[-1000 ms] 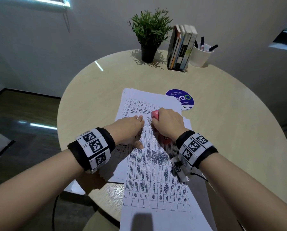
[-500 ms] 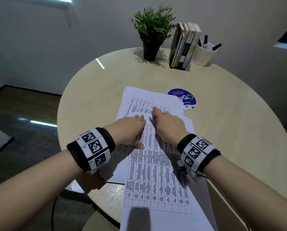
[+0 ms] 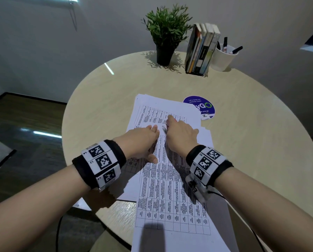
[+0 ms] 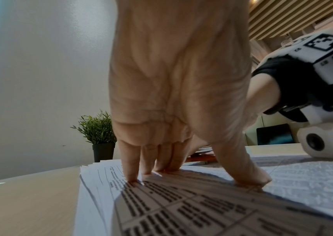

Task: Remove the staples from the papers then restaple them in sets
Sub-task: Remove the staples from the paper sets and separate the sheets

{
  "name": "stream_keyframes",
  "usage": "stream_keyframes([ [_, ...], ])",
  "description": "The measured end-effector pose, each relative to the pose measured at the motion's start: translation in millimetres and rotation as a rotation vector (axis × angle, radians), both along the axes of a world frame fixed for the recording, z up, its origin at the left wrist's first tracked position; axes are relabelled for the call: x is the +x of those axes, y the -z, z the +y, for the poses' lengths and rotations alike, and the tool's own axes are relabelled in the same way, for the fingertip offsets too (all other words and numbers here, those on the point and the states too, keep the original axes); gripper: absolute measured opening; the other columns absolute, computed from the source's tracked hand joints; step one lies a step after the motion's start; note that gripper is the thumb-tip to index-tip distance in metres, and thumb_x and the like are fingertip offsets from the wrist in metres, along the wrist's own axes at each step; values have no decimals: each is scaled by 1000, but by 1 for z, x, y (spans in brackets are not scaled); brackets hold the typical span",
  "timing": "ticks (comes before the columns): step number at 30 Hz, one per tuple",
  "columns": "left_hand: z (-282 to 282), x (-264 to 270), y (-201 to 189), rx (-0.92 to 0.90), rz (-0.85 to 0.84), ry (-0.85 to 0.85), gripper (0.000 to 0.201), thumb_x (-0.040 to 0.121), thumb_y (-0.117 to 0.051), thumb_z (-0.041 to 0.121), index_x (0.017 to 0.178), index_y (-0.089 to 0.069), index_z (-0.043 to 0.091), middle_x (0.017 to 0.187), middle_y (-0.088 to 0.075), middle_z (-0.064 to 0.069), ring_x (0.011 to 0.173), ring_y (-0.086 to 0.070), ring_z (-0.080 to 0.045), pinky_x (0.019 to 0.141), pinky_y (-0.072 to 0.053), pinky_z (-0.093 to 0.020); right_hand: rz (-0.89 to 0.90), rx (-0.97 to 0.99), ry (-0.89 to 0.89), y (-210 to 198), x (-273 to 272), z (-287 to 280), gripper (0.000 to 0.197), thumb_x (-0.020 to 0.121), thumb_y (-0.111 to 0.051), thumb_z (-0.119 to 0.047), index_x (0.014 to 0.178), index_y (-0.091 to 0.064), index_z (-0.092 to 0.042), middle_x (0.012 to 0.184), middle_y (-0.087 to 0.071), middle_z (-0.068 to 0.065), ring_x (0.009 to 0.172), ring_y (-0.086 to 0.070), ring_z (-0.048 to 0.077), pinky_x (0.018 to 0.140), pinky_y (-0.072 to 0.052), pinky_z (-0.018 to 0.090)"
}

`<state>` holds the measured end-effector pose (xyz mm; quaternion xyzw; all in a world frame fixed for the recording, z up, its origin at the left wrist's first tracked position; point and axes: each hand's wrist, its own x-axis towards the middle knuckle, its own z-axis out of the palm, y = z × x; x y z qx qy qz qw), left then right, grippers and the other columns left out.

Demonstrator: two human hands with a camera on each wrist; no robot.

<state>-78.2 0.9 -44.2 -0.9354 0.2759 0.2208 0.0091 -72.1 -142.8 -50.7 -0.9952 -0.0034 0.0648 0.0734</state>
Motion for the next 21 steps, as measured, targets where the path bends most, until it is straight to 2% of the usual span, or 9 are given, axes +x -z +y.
stream_keyframes([
  [4, 1, 1, 1, -5, -10, 0, 108, 77, -69, 56, 152, -11, 5, 162, 1, -10, 150, -7, -23, 115, -29, -43, -101, -169, -83, 5, 2, 4, 33, 102, -38, -26, 134, -41, -19, 112, -62, 10, 106, -57, 35, 91, -33, 49],
  [9, -1, 0, 0, -1, -11, 1, 109, 77, -69, 56, 152, -9, 5, 162, 2, -10, 150, -6, -23, 115, -29, -43, -4, 0, -5, 3, 5, 1, 33, 92, -51, -15, 124, -45, -18, 106, -62, 11, 102, -58, 35, 78, -32, 44],
  [13, 0, 0, 0, -18, -14, 1, 110, 77, -69, 55, 154, -6, 6, 162, 0, -11, 149, -8, -24, 116, -28, -41, -153, -221, -106, 0, 12, 16, 35, 93, -51, -19, 128, -46, -18, 109, -64, 9, 102, -60, 31, 94, -32, 49],
  [14, 1, 0, -1, -20, -11, -1, 111, 77, -70, 55, 154, -6, 6, 162, 0, -11, 149, -8, -24, 116, -28, -41, -138, -205, -96, -1, 16, 18, 35, 93, -51, -19, 127, -46, -19, 110, -64, 9, 104, -59, 31, 96, -32, 50],
  [17, 1, 1, -1, 3, 16, -12, 108, 75, -70, 57, 152, -14, 4, 162, -3, -11, 149, -12, -24, 113, -33, -43, -3, 69, 22, -8, 29, 11, 25, 94, -46, -18, 118, -50, -18, 112, -63, 11, 106, -58, 35, 91, -34, 47],
  [18, 1, 2, -2, 10, 19, -24, 105, 73, -71, 58, 149, -23, 4, 161, -10, -12, 146, -21, -26, 108, -38, -44, 12, 135, 41, -10, 33, 6, 22, 95, -44, -19, 116, -51, -17, 112, -62, 13, 106, -57, 36, 89, -35, 45],
  [19, -1, 5, -4, 7, 12, -42, 97, 70, -73, 59, 141, -36, 4, 156, -25, -14, 138, -35, -28, 101, -45, -44, 22, 192, 57, -12, 36, 1, 21, 96, -42, -20, 115, -51, -16, 113, -62, 15, 108, -56, 37, 90, -38, 46],
  [20, -1, 8, -5, -13, -12, -61, 86, 67, -76, 59, 129, -49, 5, 142, -45, -14, 123, -49, -29, 89, -50, -42, 26, 247, 70, -15, 37, -4, 23, 98, -40, -20, 116, -52, -14, 116, -62, 16, 110, -55, 39, 92, -41, 46],
  [21, -2, 11, -8, -65, -47, -77, 73, 65, -79, 57, 113, -58, 7, 120, -58, -9, 106, -58, -27, 76, -52, -38, 23, 301, 73, -19, 38, -8, 25, 99, -39, -19, 119, -53, -13, 119, -62, 18, 112, -54, 40, 94, -43, 47],
])
